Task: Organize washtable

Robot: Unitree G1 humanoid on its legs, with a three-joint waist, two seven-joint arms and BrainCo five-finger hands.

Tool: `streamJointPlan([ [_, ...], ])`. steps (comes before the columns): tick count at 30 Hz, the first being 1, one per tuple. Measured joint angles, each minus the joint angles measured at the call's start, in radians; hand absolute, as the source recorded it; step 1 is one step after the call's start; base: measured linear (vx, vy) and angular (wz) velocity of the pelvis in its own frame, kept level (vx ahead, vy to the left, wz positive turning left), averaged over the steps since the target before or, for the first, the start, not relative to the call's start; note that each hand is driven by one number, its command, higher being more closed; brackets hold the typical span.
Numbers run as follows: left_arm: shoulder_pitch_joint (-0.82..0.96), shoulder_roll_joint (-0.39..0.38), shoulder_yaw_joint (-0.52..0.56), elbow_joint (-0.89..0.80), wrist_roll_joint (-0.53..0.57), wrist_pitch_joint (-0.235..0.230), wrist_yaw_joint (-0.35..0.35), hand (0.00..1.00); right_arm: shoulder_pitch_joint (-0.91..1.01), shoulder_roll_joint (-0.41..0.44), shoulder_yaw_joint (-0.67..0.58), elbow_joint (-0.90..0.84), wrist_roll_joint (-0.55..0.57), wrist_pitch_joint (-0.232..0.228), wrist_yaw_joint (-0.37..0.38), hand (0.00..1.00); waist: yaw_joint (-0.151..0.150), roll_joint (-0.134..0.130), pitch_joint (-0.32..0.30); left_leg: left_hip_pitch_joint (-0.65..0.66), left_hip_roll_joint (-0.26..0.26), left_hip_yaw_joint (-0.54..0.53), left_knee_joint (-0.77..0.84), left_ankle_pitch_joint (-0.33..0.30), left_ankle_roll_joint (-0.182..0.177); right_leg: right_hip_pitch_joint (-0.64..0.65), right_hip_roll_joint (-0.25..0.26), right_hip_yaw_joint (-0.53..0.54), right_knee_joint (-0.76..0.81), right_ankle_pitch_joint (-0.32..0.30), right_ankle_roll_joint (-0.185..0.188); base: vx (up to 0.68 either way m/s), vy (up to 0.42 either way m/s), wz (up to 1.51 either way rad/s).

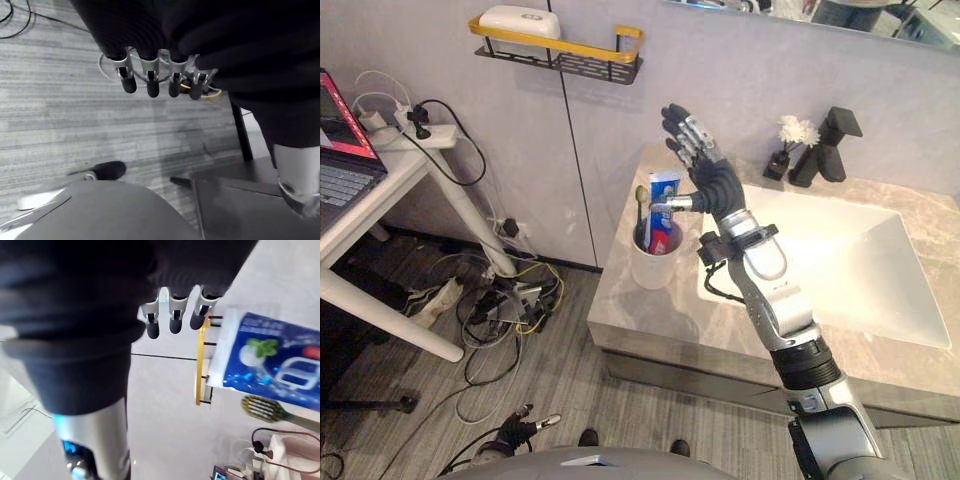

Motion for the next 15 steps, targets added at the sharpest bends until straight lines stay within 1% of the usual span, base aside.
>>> streamJointPlan([
  [2,0.0,0.0,0.0,0.001,0.0,0.0,0.0,0.0,0.0,-0.001,-0.03,-0.004,0.001,-0.005,-0.004,0.0,-0.001,-0.001,0.0,0.002,0.0,0.002,0.0,0.0,0.0,0.001,0.0,0.002,0.0,0.0,0.0,0.0,0.002,-0.02],
  [5,-0.001,0.0,0.0,0.006,0.001,-0.001,0.0,0.0,-0.003,-0.003,-0.092,-0.011,0.01,-0.026,-0.031,0.0,-0.001,-0.001,-0.001,0.005,0.001,0.012,-0.001,0.0,0.0,-0.001,0.0,0.012,0.0,0.002,-0.001,-0.01,0.007,-0.07],
  [6,-0.001,0.0,0.0,0.007,0.001,-0.001,0.0,0.0,-0.003,-0.003,-0.111,-0.022,0.01,-0.026,-0.035,0.0,-0.001,-0.001,-0.001,0.005,0.001,0.014,-0.001,0.0,0.0,-0.002,0.0,0.014,0.0,0.003,-0.001,0.0,0.01,-0.11],
  [7,-0.003,0.001,0.0,0.014,0.002,-0.002,0.0,0.0,-0.003,-0.004,-0.169,-0.069,0.011,-0.046,-0.052,0.0,-0.004,0.0,-0.001,0.006,0.001,0.02,-0.002,0.0,0.0,-0.002,0.0,0.018,-0.002,0.005,-0.001,0.0,0.005,-0.07],
  [8,-0.005,0.001,0.0,0.018,0.002,-0.003,0.0,0.0,-0.003,-0.004,-0.181,-0.078,0.011,-0.049,-0.055,0.0,-0.005,0.0,-0.001,0.006,0.001,0.021,-0.002,0.0,0.0,-0.002,0.0,0.019,-0.002,0.005,-0.001,0.0,0.005,-0.06],
  [9,-0.008,0.003,0.0,0.027,0.003,-0.003,0.0,0.0,-0.002,-0.004,-0.212,-0.096,0.012,-0.067,-0.063,0.0,-0.008,0.0,-0.001,0.007,0.001,0.021,-0.002,0.0,0.0,-0.002,0.0,0.019,-0.002,0.005,-0.001,0.0,0.0,0.0],
  [10,-0.009,0.005,0.0,0.035,0.01,-0.003,0.001,0.0,0.002,-0.003,-0.258,-0.125,0.013,-0.093,-0.073,0.0,-0.019,-0.001,-0.001,0.007,0.001,0.022,-0.002,0.0,0.0,-0.002,-0.001,0.019,-0.002,0.005,-0.001,0.0,0.0,0.0],
  [11,-0.008,0.007,0.0,0.037,0.01,-0.003,0.001,0.0,0.005,-0.003,-0.272,-0.132,0.013,-0.102,-0.077,0.0,-0.025,-0.001,-0.001,0.007,0.001,0.022,-0.002,0.0,0.0,-0.002,-0.001,0.02,-0.002,0.005,-0.001,0.0,0.0,0.0],
  [13,-0.009,0.008,-0.001,0.039,0.019,-0.003,0.001,0.0,0.054,-0.001,-0.326,-0.172,0.014,-0.117,-0.088,0.0,-0.031,-0.002,-0.002,0.008,0.001,0.024,-0.002,0.0,0.0,-0.002,-0.001,0.022,-0.002,0.006,-0.001,0.0,0.001,-0.02],
  [15,-0.011,0.008,-0.002,0.04,0.02,-0.003,0.002,0.0,0.157,0.015,-0.41,-0.202,0.031,-0.126,-0.1,0.0,-0.036,-0.003,-0.006,0.009,0.001,0.029,-0.004,0.0,0.0,-0.005,0.0,0.026,-0.002,0.006,-0.001,0.0,0.004,-0.04],
])
